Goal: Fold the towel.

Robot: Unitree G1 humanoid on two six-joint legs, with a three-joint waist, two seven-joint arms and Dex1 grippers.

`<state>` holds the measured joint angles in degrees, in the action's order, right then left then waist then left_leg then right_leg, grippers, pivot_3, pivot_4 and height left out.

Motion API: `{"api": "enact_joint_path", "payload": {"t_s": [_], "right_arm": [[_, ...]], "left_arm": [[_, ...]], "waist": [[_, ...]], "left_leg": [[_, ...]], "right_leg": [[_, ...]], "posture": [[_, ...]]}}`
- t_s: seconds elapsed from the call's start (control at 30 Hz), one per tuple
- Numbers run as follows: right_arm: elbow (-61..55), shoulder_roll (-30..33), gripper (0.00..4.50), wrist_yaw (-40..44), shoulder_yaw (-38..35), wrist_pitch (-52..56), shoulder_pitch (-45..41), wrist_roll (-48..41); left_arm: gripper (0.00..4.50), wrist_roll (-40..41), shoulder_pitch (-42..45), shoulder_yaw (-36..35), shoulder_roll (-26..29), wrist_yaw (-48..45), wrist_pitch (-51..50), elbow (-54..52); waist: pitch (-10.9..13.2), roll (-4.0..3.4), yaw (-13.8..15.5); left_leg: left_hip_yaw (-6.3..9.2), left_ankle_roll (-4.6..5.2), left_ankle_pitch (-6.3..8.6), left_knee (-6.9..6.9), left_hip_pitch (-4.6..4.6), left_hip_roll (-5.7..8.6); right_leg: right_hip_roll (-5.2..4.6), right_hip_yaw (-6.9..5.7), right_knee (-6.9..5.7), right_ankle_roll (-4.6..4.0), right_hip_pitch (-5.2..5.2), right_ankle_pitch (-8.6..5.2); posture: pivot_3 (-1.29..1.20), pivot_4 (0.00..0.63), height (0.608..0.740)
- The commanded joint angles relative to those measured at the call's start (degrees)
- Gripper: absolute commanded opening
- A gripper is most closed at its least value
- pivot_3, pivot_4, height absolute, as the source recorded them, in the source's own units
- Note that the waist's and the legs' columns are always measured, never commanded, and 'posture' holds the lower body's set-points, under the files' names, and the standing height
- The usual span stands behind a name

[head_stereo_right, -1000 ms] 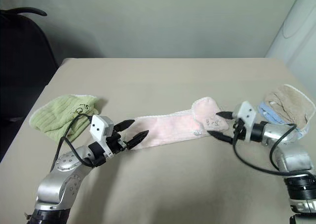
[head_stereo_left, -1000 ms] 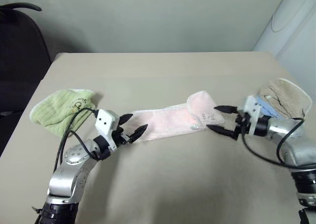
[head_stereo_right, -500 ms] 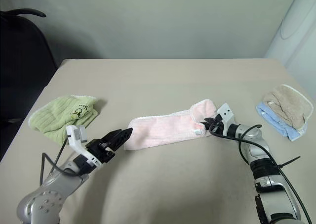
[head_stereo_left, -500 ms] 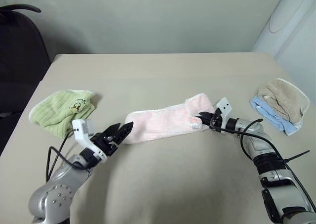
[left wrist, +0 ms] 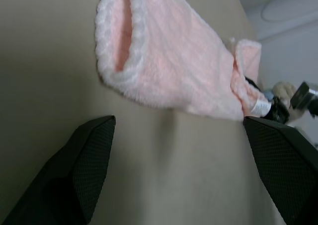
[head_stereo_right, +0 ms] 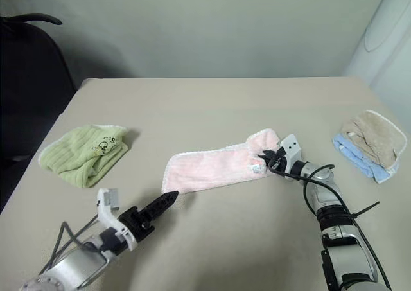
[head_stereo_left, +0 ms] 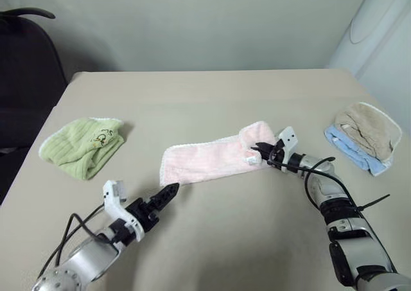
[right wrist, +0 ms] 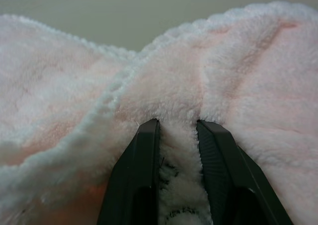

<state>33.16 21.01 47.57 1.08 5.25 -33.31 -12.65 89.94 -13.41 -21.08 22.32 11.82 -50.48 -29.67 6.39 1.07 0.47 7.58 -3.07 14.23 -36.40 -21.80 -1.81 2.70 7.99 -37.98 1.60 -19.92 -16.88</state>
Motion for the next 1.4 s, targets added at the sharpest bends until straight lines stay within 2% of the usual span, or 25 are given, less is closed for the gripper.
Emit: {"api": "enact_joint_path", "payload": {"t_s": [0.03,0.2,0.43,0.53,0.8,0.87,0.9,1.13,1.3,1.4], "right_arm": [[-2.54,-0.78,1.24,-1.28,-1.14,-0.28,0.24,-0.51],[-5.67,-0.78,1.24,-2.36,-2.76,0.48,1.09,-1.28],[-9.96,-0.54,1.24,-3.29,-4.42,2.05,2.98,-2.59],[-11.66,-0.44,1.24,-3.75,-4.77,2.72,3.83,-2.86],[-15.78,0.35,1.24,-4.01,-7.08,4.66,5.31,-5.11],[-17.82,0.5,1.24,-4.04,-8.25,5.89,5.41,-6.78],[-18.8,0.64,1.24,-4.13,-8.99,6.68,5.37,-7.8],[-22.6,2.14,1.24,-4.59,-12.72,10.43,5.42,-11.83],[-21.16,3.28,1.24,-6.53,-15.14,10.68,4.99,-12.35],[-20.19,3.42,1.24,-7.49,-16.2,10.67,4.38,-12.37]], "left_arm": [[4.49,1.1,3.73,3.2,-1.38,7.72,1.88,5.43],[4.49,0.84,10.47,4.57,-4.27,13.28,3.96,12.58],[4.49,-1.09,15.14,3.55,-5.19,14.32,5.31,18.13],[3.86,-1.29,15.55,3.56,-5.29,13.91,5.17,18.43],[0.9,-2.38,14.43,3.02,-6.05,11.82,6.09,16.05],[0.2,-2.69,14.03,2.63,-6.38,11.33,6.8,15.22],[0.02,-2.76,13.79,2.28,-6.49,10.88,7.25,14.64],[0.02,-2.01,12.15,-2.05,-3.79,5.05,10.04,9.04],[0.02,-1.46,14.35,-6.99,3.54,-1.32,10.56,7.59],[0.02,-1.42,17.2,-7.07,8.41,-5.23,9.17,6.41]], "waist": [[-0.04,-0.22,0.31],[-0.03,-0.59,1.12],[-0.13,-0.85,1.41],[-0.12,-0.87,1.39],[-0.05,-0.79,1.06],[0.01,-0.77,1.0],[0.03,-0.8,0.98],[0.49,-0.31,0.3],[0.68,-0.09,0.29],[0.74,0.0,0.46]], "left_leg": [[0.0,0.0,0.0,0.0,0.0,0.0],[0.03,0.22,0.12,0.06,0.38,0.08],[-0.02,0.23,0.13,0.27,0.88,0.15],[-0.04,0.21,0.11,0.29,0.88,0.14],[-0.12,0.13,0.11,0.4,0.79,0.13],[-0.15,0.05,0.12,0.41,0.75,0.13],[-0.16,0.0,0.09,0.41,0.75,0.13],[-0.17,0.0,0.09,0.43,0.68,0.1],[-0.1,0.0,0.09,0.42,0.59,0.09],[0.02,0.0,0.09,0.38,0.38,0.1]], "right_leg": [[0.0,0.0,0.0,0.0,0.01,0.0],[-0.02,-0.05,0.01,-0.01,0.42,0.0],[0.04,-0.06,0.02,-0.13,0.86,-0.12],[0.06,-0.07,0.01,-0.15,0.86,-0.13],[0.06,0.05,0.03,-0.13,0.66,-0.27],[0.07,0.08,0.04,-0.12,0.6,-0.3],[0.07,0.1,0.05,-0.11,0.59,-0.3],[0.15,0.13,0.03,-0.11,0.49,-0.31],[0.16,0.12,0.0,-0.12,0.39,-0.3],[0.16,0.06,0.0,-0.12,0.25,-0.29]], "posture": [[0.0,0.15,0.74],[0.0,0.15,0.74],[0.0,0.15,0.74],[0.0,0.15,0.74],[0.0,0.15,0.74],[0.0,0.15,0.74],[0.0,0.15,0.74],[0.0,0.15,0.74],[0.0,0.15,0.74],[0.0,0.15,0.74]]}}
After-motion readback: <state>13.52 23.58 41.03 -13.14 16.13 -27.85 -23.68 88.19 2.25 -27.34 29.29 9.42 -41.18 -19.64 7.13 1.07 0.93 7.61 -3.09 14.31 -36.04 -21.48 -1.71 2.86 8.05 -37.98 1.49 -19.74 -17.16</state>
